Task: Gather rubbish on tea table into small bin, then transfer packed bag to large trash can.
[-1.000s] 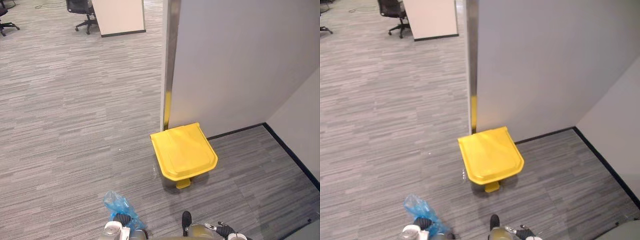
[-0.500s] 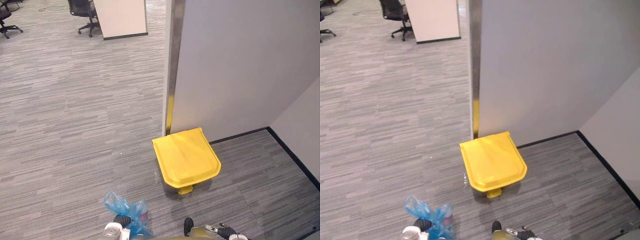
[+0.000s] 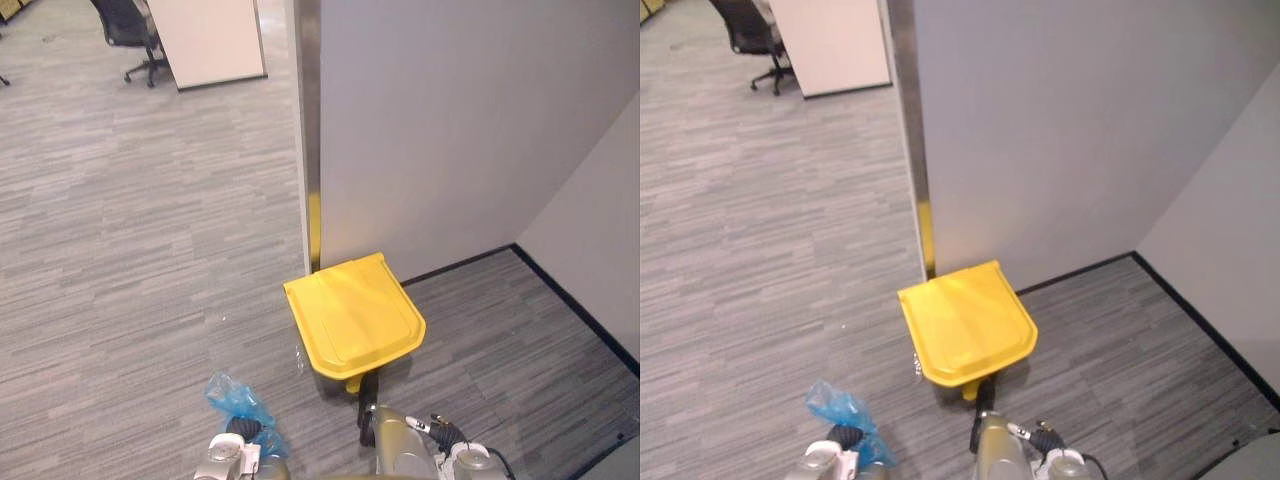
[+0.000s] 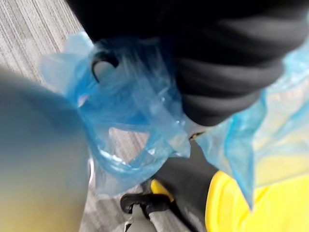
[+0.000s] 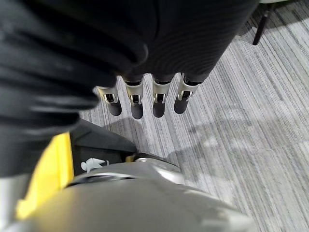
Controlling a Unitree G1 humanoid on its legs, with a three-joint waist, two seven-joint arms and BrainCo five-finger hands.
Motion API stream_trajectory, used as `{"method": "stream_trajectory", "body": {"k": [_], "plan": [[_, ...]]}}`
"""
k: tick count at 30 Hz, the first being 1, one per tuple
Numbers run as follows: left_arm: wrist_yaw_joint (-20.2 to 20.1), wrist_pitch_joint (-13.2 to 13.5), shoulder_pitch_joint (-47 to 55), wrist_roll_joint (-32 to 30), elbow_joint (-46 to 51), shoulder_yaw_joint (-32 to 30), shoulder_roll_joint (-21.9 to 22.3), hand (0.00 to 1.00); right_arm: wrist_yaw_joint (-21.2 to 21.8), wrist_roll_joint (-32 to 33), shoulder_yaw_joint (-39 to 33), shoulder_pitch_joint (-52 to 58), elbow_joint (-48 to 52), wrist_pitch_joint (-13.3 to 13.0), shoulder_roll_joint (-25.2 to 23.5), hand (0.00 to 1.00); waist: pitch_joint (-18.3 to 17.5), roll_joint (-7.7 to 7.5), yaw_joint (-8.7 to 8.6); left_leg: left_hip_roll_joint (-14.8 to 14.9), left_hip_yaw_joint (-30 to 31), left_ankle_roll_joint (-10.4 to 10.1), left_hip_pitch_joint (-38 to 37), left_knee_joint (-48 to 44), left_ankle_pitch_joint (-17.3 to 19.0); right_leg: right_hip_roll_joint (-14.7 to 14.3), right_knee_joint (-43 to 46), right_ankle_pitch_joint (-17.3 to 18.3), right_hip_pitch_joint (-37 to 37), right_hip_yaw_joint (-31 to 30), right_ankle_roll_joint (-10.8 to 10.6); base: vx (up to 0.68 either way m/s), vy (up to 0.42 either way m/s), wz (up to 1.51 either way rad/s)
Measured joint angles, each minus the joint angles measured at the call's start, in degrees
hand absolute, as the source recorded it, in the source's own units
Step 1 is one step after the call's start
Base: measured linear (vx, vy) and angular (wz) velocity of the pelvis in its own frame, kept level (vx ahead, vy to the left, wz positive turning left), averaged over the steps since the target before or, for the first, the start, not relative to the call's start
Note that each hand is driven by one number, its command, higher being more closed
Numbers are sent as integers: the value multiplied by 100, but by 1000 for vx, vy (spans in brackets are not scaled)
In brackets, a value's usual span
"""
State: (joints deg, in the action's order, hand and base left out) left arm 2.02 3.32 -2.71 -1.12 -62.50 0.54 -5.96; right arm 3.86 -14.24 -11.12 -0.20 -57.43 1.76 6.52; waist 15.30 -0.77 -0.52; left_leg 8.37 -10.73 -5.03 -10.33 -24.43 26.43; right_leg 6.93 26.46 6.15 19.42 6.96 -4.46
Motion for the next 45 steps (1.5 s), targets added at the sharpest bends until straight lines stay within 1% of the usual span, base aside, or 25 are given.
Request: {"method": "stream_trajectory", "body": {"k": [1,2,3,4,6,7,8,10,11,14,16,18,21,22,23,24,26,27,29,30,31,33,34,39,45], "plan": [[8,-2,-29,-27,-5,-5,33,100,2,-41,-37,29,-8,7,-10,0,-9,0,23,37,67,-71,-20,-6,40,-42,-22,-136,-28,38,-33,244,-196,34],[1,3,-63,-64,0,-3,92,100,1,-90,-41,7,-6,45,29,0,-30,86,42,171,90,-42,-8,35,38,-133,-30,-148,-26,150,0,218,-183,22],[-5,6,-88,-102,1,1,154,100,2,-110,-46,0,29,57,43,0,-25,125,49,242,97,19,25,58,2,-171,-39,-180,-10,231,75,205,-173,17],[-10,6,-92,-110,2,4,198,100,2,-147,-45,0,36,66,37,0,-27,129,58,266,80,160,22,157,-158,-187,-39,-114,-7,311,132,188,-163,15],[-10,7,-126,-110,6,2,268,100,4,-148,-46,9,39,76,35,0,-48,133,50,267,19,165,20,255,-333,-164,-57,-85,-14,349,96,108,-94,13],[-10,7,-139,-111,7,2,298,100,4,-146,-46,9,40,91,36,0,-49,136,50,266,15,140,20,288,-396,-146,-67,-75,-25,371,85,70,-51,16],[-12,7,-152,-112,7,2,334,100,4,-145,-45,12,46,99,36,0,-55,138,50,265,12,58,16,345,-460,-113,-84,-69,-38,412,78,53,-29,21],[-16,7,-176,-109,10,10,375,100,4,-144,-33,12,45,102,39,0,-57,135,49,265,15,2,23,432,-490,-38,-119,-69,-76,507,71,-2,16,33],[-15,6,-183,-109,15,38,379,100,7,-144,27,10,45,103,59,0,-65,131,51,265,15,-72,39,473,-531,12,-194,-97,-131,564,53,-44,49,40],[-13,11,-89,-107,123,65,378,100,44,-145,413,-67,52,103,152,0,-217,110,59,232,34,-149,229,632,-572,111,-501,-287,-140,726,14,-68,60,35],[-7,15,-114,-107,125,126,360,100,133,-130,931,-260,58,113,284,0,-238,80,94,159,42,-210,433,656,-606,187,-705,-510,-83,757,-2,-92,70,23],[3,18,-129,-103,127,178,301,100,206,-43,1320,-584,128,118,281,0,-252,56,129,84,64,-238,640,587,-623,239,-882,-707,4,751,6,-115,68,6],[30,20,-183,-78,314,293,132,100,249,319,1692,-1283,413,104,14,0,-237,75,252,37,202,-280,1021,380,-658,268,-1178,-949,96,809,26,-101,5,15],[41,24,-270,23,422,295,85,100,240,482,1796,-1664,429,101,-38,0,-222,91,339,37,270,-276,1179,306,-696,284,-1294,-1041,106,879,17,-98,-44,31],[54,29,-303,65,510,299,68,100,235,570,1840,-1871,431,98,-19,0,-207,106,377,36,326,-270,1264,253,-699,292,-1345,-1074,108,925,21,-106,-65,35],[69,62,-335,174,705,321,22,100,172,729,1859,-2293,440,88,44,0,-180,131,450,47,400,-265,1418,156,-696,299,-1452,-1121,109,1012,-27,-106,-68,31],[143,138,-331,338,969,363,-85,100,18,946,1859,-2860,510,27,158,0,-60,114,469,44,496,-213,1541,90,-666,303,-1520,-1163,108,1025,-80,-125,-70,30],[157,145,-334,431,1138,410,-174,100,-73,1053,1860,-3213,523,-50,289,0,40,90,471,45,559,-136,1641,11,-622,297,-1569,-1170,110,1016,-90,-125,-62,25],[158,158,-322,596,1361,563,-287,100,-232,1216,1863,-3650,518,-94,584,0,135,46,484,16,666,-124,1821,-47,-621,289,-1630,-1232,180,945,-169,-114,-49,25],[155,180,-318,659,1476,609,-316,100,-274,1265,1863,-3868,489,-109,780,0,209,26,520,9,672,-117,1885,-60,-626,286,-1689,-1278,203,917,-155,-92,-41,14],[152,206,-309,746,1536,664,-341,100,-272,1337,1864,-4017,480,-149,921,0,223,19,551,6,664,-119,1953,-81,-627,281,-1701,-1324,268,892,-183,-57,-40,3],[145,241,-287,873,1783,801,-389,100,-253,1553,1868,-4355,466,-213,1173,0,315,33,557,16,666,-131,2009,-92,-633,251,-1794,-1376,273,895,-148,14,-23,-3],[134,259,-254,949,2037,912,-412,100,-230,1685,1868,-4567,453,-261,1303,0,362,39,560,30,669,-213,2028,-98,-679,220,-1844,-1449,273,893,-71,46,-11,-4],[86,292,-223,1271,2833,1237,-459,100,-142,2163,2052,-5123,451,-347,1646,0,402,57,547,54,657,-236,2104,-204,-691,202,-1873,-1466,272,901,-58,67,-1,-1],[19,396,-341,1730,3795,1487,-547,100,24,2727,2110,-5543,237,-347,1764,0,503,63,541,64,664,-232,2186,-329,-687,207,-1877,-1465,264,917,-56,1,-10,2]]}}
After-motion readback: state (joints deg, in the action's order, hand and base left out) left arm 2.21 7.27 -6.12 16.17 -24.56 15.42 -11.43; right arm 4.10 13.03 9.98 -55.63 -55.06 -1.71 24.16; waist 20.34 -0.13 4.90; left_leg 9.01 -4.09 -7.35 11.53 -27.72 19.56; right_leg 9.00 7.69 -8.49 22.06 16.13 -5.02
